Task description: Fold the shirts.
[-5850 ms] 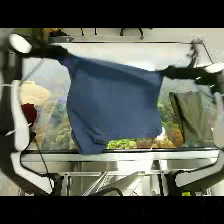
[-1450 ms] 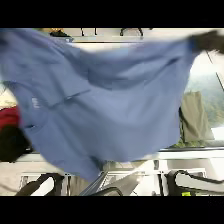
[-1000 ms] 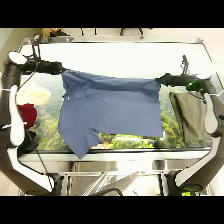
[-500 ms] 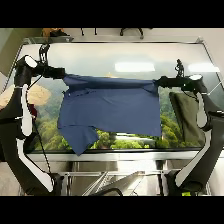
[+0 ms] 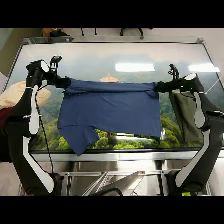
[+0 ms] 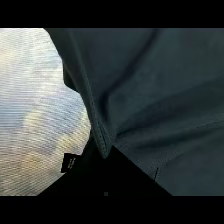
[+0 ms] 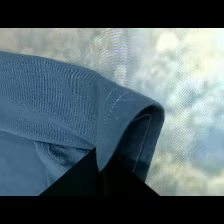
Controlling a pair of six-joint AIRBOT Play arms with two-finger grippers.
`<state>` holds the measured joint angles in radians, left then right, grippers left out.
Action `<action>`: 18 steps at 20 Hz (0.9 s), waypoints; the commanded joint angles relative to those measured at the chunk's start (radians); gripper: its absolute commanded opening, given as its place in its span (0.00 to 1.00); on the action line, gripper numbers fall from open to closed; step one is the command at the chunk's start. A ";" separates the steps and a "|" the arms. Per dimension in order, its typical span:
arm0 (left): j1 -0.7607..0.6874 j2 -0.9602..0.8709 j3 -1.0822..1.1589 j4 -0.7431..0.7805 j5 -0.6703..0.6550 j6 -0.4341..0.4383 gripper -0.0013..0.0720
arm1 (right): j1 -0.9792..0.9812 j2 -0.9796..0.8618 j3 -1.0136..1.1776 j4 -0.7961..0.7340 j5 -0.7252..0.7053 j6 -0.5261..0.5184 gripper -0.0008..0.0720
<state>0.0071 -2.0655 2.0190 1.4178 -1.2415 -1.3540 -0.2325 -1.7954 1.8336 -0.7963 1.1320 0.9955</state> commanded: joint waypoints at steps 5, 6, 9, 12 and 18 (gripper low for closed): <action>-0.008 0.020 0.001 0.026 -0.010 -0.012 0.33 | 0.005 0.039 0.000 -0.031 0.006 0.008 0.39; -0.008 0.043 0.001 0.021 -0.016 -0.013 0.93 | 0.003 0.069 0.000 -0.032 0.009 0.008 0.39; -0.008 0.130 0.001 0.020 -0.044 -0.016 0.96 | -0.023 0.185 0.000 -0.084 0.030 0.064 0.50; 0.018 0.218 -0.008 0.000 -0.157 -0.037 0.96 | -0.082 0.277 -0.005 -0.188 0.176 0.146 0.69; 0.144 0.494 -0.546 -0.268 -0.257 -0.040 0.96 | -0.186 0.468 -0.401 -0.183 0.342 0.114 0.51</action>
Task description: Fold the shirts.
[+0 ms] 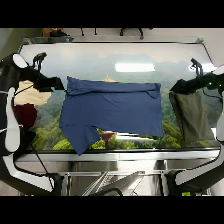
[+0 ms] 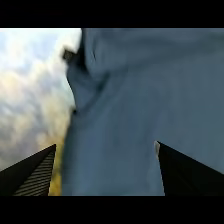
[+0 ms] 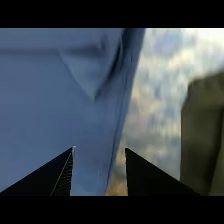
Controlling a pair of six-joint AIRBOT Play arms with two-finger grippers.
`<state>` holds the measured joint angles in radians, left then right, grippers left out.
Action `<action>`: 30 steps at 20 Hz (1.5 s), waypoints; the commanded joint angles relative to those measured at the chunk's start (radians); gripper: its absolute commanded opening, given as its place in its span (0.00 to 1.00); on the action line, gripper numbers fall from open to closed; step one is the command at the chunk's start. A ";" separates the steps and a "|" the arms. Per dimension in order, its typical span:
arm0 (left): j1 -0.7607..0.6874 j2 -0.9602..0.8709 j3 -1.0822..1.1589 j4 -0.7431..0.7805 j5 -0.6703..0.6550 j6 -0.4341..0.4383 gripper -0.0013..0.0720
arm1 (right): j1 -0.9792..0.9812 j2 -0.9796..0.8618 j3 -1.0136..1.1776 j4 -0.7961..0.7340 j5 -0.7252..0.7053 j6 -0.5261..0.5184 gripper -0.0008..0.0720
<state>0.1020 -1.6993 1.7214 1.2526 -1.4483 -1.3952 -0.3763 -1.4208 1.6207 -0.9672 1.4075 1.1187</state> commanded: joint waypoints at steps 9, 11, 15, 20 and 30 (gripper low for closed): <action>0.175 0.553 -1.049 -0.105 0.115 0.010 0.96 | -0.084 0.219 -0.816 0.119 -0.171 -0.130 0.52; 0.171 0.603 -1.109 -0.124 0.154 0.003 0.96 | -0.063 0.196 -0.835 0.127 -0.171 -0.140 0.52; 0.161 0.636 -1.184 -0.201 0.254 0.003 0.96 | 0.008 0.193 -0.835 0.188 -0.173 -0.159 0.50; 0.043 0.633 -1.244 -0.234 0.420 -0.018 0.96 | 0.055 0.193 -0.835 0.231 -0.172 -0.185 0.50; -0.098 0.426 -1.069 -0.328 0.431 0.010 0.45 | 0.053 0.195 -0.834 0.231 -0.144 -0.188 0.50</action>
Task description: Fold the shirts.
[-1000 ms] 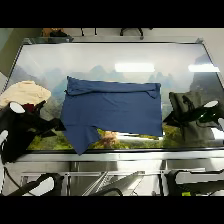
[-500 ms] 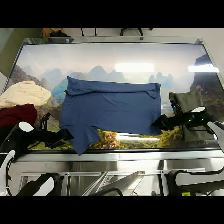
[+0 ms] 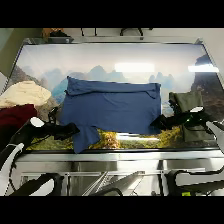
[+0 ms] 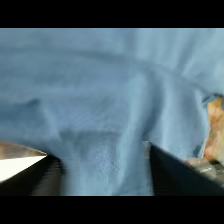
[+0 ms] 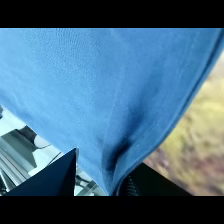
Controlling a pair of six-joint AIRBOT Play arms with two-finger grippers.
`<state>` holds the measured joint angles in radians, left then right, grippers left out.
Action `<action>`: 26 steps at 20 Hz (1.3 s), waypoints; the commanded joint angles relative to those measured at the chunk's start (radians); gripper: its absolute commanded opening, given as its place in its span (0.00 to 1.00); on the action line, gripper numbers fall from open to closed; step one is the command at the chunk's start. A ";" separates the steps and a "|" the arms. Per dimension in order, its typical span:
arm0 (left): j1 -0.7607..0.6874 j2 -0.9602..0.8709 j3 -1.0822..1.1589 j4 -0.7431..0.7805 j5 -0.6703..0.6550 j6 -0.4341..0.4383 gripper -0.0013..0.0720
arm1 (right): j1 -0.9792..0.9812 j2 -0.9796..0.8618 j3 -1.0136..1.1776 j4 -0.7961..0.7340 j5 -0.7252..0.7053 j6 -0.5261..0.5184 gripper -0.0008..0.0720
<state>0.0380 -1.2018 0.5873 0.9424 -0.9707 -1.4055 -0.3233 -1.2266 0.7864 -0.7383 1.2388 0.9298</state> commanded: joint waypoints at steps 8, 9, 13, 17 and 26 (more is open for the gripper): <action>0.030 -0.042 0.159 0.113 -0.209 0.010 0.04 | -0.062 0.033 0.000 -0.017 0.121 0.027 0.31; 0.045 -0.012 0.159 0.112 -0.212 0.011 0.04 | -0.071 0.043 0.000 -0.018 0.122 0.027 0.25; 0.074 0.098 0.159 0.113 -0.265 0.011 0.04 | -0.074 0.076 0.000 -0.048 0.124 0.055 0.04; 0.073 0.219 0.159 0.113 -0.336 -0.011 0.04 | -0.075 0.110 0.000 -0.239 0.130 0.171 0.04; 0.045 0.046 0.522 0.113 -0.191 0.037 0.04 | -0.069 0.131 0.311 0.120 -0.016 0.041 0.04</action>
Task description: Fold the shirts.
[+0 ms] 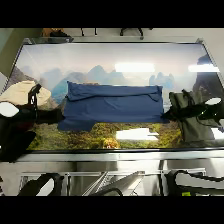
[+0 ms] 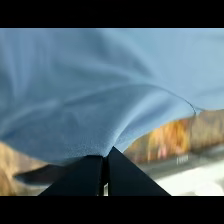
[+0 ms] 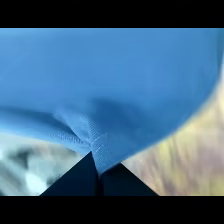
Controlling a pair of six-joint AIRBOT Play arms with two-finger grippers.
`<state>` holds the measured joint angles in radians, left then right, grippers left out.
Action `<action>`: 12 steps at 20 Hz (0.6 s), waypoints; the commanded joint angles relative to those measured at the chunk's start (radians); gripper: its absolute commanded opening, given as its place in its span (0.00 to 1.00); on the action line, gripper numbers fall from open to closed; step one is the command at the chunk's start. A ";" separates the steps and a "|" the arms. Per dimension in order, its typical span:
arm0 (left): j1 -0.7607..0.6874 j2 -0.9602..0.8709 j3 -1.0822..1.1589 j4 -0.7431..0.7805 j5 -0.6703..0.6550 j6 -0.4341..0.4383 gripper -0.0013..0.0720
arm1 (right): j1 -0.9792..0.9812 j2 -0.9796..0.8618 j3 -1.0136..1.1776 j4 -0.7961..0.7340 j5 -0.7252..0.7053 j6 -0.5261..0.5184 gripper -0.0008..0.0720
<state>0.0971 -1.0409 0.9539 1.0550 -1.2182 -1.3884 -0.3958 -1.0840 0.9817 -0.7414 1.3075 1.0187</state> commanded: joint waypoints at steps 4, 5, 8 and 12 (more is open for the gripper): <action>-0.050 -0.398 0.455 0.011 0.080 0.025 0.04 | 0.056 -0.134 0.251 0.122 -0.247 -0.081 0.04; -0.063 -0.466 0.521 0.047 0.095 0.007 0.04 | 0.075 -0.177 0.278 0.114 -0.295 -0.081 0.04; -0.095 -0.629 0.656 0.178 0.153 -0.039 0.04 | 0.118 -0.313 0.351 0.106 -0.396 -0.093 0.04; -0.127 -0.836 0.822 0.196 0.163 -0.037 0.04 | 0.174 -0.451 0.444 0.051 -0.447 -0.100 0.04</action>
<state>-0.0059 -1.7302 1.6516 1.2049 -1.0771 -1.4139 -0.2607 -1.4410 1.3582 -0.6460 0.9264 0.9253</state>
